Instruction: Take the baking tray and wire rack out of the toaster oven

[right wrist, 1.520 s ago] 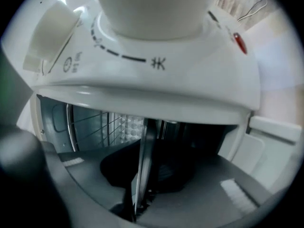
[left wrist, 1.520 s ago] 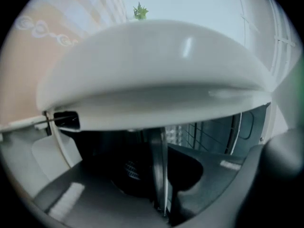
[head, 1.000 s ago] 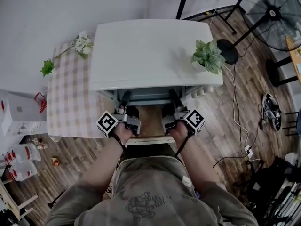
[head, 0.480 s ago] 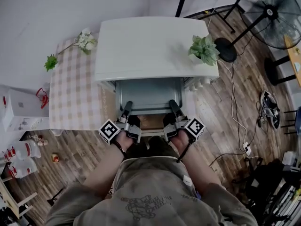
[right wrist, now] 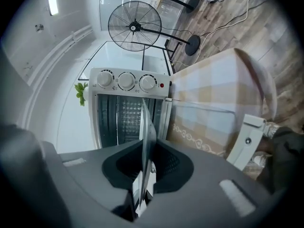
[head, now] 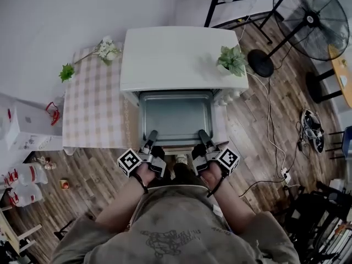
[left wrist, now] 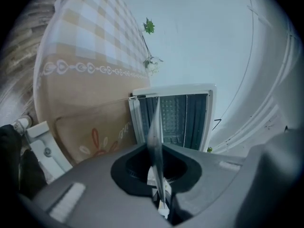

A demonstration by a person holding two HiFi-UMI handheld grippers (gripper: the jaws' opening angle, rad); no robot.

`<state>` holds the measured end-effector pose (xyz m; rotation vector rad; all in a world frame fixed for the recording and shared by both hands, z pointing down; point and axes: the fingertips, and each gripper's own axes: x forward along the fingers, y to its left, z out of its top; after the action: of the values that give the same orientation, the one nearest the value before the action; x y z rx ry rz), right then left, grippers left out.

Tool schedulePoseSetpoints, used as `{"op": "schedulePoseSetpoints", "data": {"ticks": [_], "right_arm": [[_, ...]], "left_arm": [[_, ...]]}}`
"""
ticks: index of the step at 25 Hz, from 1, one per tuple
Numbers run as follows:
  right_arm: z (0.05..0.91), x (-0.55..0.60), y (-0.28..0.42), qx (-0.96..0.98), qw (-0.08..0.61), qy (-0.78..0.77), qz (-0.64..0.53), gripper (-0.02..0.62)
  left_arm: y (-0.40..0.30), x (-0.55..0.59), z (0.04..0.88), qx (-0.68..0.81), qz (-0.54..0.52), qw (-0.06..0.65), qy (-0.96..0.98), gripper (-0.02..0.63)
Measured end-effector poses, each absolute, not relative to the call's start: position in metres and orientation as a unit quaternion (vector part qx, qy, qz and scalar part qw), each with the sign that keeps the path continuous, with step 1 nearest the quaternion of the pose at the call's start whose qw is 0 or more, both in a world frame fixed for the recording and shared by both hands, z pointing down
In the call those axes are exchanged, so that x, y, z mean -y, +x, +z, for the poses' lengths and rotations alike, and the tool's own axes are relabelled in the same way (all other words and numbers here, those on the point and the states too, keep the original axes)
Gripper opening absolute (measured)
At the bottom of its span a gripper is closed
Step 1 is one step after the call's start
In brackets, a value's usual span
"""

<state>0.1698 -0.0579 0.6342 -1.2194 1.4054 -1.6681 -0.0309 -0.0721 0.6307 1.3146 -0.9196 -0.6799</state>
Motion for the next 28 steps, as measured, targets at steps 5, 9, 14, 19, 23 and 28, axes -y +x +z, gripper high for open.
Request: {"op": "schedulePoseSetpoints", "data": {"ticks": [5, 9, 14, 19, 23, 28], "right_arm": [[0.616, 0.041, 0.169, -0.542, 0.301, -0.461, -0.635, 0.055], [0.604, 0.033, 0.165, -0.547, 0.289, -0.453, -0.642, 0.058], [0.590, 0.023, 0.161, -0.551, 0.273, -0.442, -0.653, 0.058], [0.585, 0.018, 0.150, -0.568, 0.245, -0.424, -0.662, 0.060], [0.582, 0.021, 0.133, -0.578, 0.230, -0.408, -0.668, 0.061], [0.581, 0.020, 0.104, -0.593, 0.198, -0.380, -0.682, 0.056]], "left_arm": [[-0.031, 0.055, 0.617, 0.392, -0.288, 0.651, 0.583, 0.032], [-0.031, 0.051, 0.598, 0.381, -0.293, 0.649, 0.590, 0.035], [-0.036, 0.035, 0.591, 0.394, -0.274, 0.649, 0.590, 0.035], [-0.042, 0.021, 0.576, 0.380, -0.286, 0.655, 0.587, 0.035], [-0.061, 0.011, 0.581, 0.405, -0.285, 0.652, 0.574, 0.035], [-0.085, -0.002, 0.568, 0.416, -0.313, 0.639, 0.566, 0.034]]}}
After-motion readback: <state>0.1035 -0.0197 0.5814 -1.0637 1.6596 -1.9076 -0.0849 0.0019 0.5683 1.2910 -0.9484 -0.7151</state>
